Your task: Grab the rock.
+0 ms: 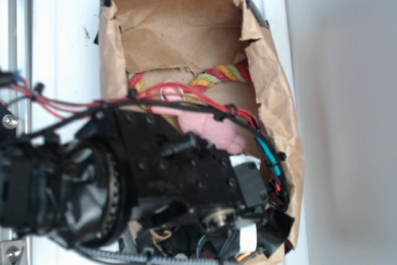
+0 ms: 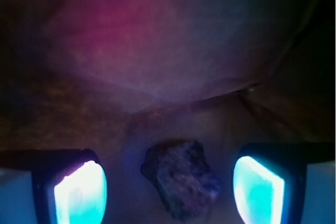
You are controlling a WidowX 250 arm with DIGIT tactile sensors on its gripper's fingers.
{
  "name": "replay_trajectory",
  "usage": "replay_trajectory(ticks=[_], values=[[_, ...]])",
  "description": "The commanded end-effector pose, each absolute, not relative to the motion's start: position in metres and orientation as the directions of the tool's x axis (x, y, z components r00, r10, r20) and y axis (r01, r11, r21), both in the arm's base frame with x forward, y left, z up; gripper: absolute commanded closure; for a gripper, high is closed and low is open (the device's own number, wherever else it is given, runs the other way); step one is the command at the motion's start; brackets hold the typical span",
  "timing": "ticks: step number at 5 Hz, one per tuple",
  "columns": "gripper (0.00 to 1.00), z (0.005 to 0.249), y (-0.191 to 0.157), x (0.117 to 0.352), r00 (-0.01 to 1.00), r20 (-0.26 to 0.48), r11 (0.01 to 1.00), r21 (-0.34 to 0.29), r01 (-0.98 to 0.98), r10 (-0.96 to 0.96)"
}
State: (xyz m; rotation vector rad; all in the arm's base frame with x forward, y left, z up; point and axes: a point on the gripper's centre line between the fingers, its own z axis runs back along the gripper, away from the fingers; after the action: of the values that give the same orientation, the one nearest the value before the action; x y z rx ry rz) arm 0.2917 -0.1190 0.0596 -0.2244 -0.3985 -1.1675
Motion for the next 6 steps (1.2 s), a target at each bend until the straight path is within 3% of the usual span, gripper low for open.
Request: replay_trajectory(ticks=[1, 3, 4, 6], values=[[0.00, 0.063, -0.140, 0.296, 0.280, 0.434, 0.339, 0.064, 0.939, -0.856], [0.00, 0.049, -0.144, 0.296, 0.291, 0.388, 0.341, 0.065, 0.938, -0.875], [1.00, 0.049, -0.141, 0.297, 0.303, 0.393, 0.354, 0.065, 0.933, -0.868], [1.00, 0.051, -0.138, 0.298, 0.311, 0.386, 0.365, 0.074, 0.928, -0.868]])
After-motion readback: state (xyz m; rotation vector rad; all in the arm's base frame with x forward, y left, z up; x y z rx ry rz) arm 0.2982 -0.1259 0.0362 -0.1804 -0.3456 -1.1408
